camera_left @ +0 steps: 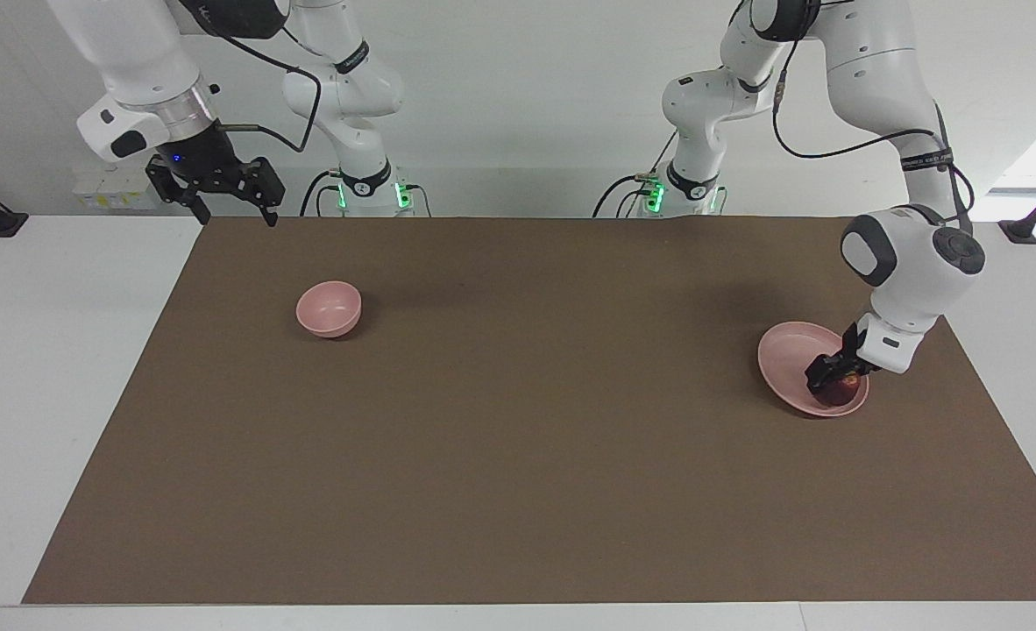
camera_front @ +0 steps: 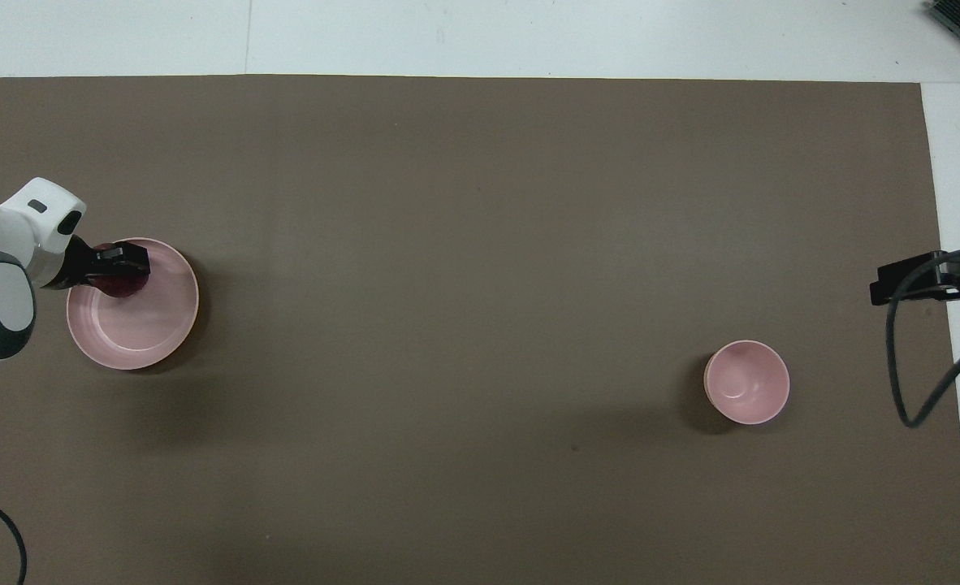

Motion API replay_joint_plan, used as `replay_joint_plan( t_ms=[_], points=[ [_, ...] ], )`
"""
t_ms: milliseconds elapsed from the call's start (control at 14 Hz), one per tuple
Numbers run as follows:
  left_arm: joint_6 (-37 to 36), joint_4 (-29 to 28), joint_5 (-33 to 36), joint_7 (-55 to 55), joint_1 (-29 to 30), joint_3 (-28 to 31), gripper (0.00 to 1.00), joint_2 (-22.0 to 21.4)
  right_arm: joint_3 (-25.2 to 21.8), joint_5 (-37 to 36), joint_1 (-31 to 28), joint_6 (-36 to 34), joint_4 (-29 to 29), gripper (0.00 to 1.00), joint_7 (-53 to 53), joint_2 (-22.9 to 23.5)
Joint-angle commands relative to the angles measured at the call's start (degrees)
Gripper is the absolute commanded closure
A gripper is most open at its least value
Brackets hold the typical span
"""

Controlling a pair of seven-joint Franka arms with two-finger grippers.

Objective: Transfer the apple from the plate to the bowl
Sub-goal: 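Lift the apple with the left gripper while the right gripper approaches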

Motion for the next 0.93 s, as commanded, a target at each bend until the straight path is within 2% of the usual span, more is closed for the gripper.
replay_joint_plan(
  t_ms=[0, 357, 571, 857],
  points=[
    [-8.5, 5.8, -4.0, 0.4, -0.4, -0.4, 1.0, -1.3, 0.2, 0.1, -0.7, 0.4, -1.0, 0.0, 0.3, -0.6],
    [-12.9, 6.5, -19.0, 0.2, -0.8, -2.0, 1.0, -6.2, 0.4, 0.3, -0.3, -0.2, -1.3, 0.0, 0.1, -1.0],
    [-16.4, 5.8, -27.7, 0.0, -0.9, -2.8, 1.0, -10.0, 0.2, 6.9, -0.6, -0.6, -4.0, 0.0, 1.5, -2.8],
    [-18.5, 5.5, -36.8, -2.3, -1.3, -4.3, 1.0, -12.7, 1.0, 7.9, 0.4, 1.4, -6.0, 0.0, 6.4, -1.7]
  ],
)
